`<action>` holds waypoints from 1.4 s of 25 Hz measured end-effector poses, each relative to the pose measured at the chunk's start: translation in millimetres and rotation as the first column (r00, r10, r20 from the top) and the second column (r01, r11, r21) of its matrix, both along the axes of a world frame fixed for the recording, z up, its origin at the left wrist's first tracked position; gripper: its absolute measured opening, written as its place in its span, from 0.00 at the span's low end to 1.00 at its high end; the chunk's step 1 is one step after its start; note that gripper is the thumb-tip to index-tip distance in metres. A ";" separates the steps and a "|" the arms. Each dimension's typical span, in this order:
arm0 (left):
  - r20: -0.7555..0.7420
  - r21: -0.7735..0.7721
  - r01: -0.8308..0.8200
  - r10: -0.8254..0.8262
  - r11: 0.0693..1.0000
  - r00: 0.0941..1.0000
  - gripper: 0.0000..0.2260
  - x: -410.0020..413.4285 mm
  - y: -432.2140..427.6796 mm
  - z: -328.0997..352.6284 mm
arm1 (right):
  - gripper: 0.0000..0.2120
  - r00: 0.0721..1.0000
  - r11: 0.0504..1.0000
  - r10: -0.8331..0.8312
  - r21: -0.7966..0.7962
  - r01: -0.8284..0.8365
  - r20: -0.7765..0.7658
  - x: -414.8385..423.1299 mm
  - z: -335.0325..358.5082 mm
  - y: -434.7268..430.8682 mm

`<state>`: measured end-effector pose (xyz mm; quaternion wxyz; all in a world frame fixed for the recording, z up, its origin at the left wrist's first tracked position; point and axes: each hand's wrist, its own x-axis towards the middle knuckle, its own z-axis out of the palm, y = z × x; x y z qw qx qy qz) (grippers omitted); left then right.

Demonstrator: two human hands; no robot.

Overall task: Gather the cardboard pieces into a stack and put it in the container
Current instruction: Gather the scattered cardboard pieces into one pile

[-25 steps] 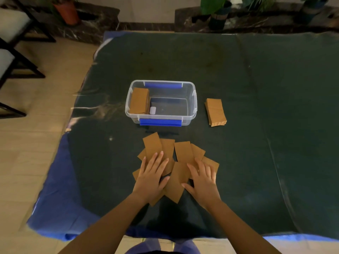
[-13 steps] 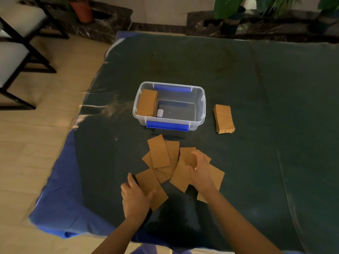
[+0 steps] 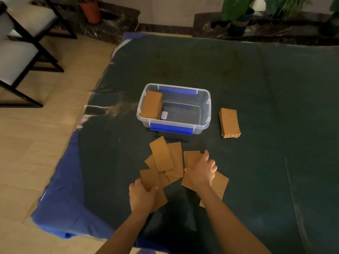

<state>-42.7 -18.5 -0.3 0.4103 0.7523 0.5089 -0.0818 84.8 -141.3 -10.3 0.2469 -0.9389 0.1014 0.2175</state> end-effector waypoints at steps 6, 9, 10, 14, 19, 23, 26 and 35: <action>0.164 -0.247 -0.126 0.169 0.961 0.972 0.18 57.6 17.1 5.0 | 0.41 0.994 0.985 0.012 0.172 -0.030 0.107 -5.0 9.5 -20.4; -0.059 0.103 0.071 -0.065 0.992 0.996 0.24 87.9 5.9 -3.5 | 0.35 0.983 0.995 -0.080 -0.042 0.088 0.164 -21.0 9.1 -56.7; -0.069 0.160 0.070 -0.060 0.985 0.996 0.27 92.3 2.9 -4.6 | 0.33 0.981 0.987 -0.145 -0.051 0.152 0.130 -26.3 8.9 -71.4; -0.108 0.155 -0.058 0.075 0.986 0.991 0.46 100.9 1.6 -7.2 | 0.34 0.943 0.940 -0.312 0.103 0.324 -0.118 -34.7 7.7 -83.6; -0.227 0.176 0.037 0.004 0.984 0.974 0.40 100.4 15.4 -9.8 | 0.46 0.957 0.956 -0.284 0.056 0.287 -0.057 -21.3 6.5 -44.9; -0.030 0.069 0.145 -0.143 0.987 0.989 0.30 96.0 16.9 -16.1 | 0.40 0.988 0.987 -0.144 0.058 0.147 -0.054 2.6 3.8 -32.8; 0.074 0.000 0.202 -0.201 0.979 0.977 0.29 90.9 14.9 -17.4 | 0.29 0.993 0.977 -0.046 0.202 0.067 -0.108 9.4 6.9 -28.3; 0.204 -0.125 0.151 -0.123 0.981 0.971 0.31 76.1 20.7 -13.1 | 0.23 0.957 0.777 -0.018 0.599 0.196 -0.290 18.2 21.2 -17.1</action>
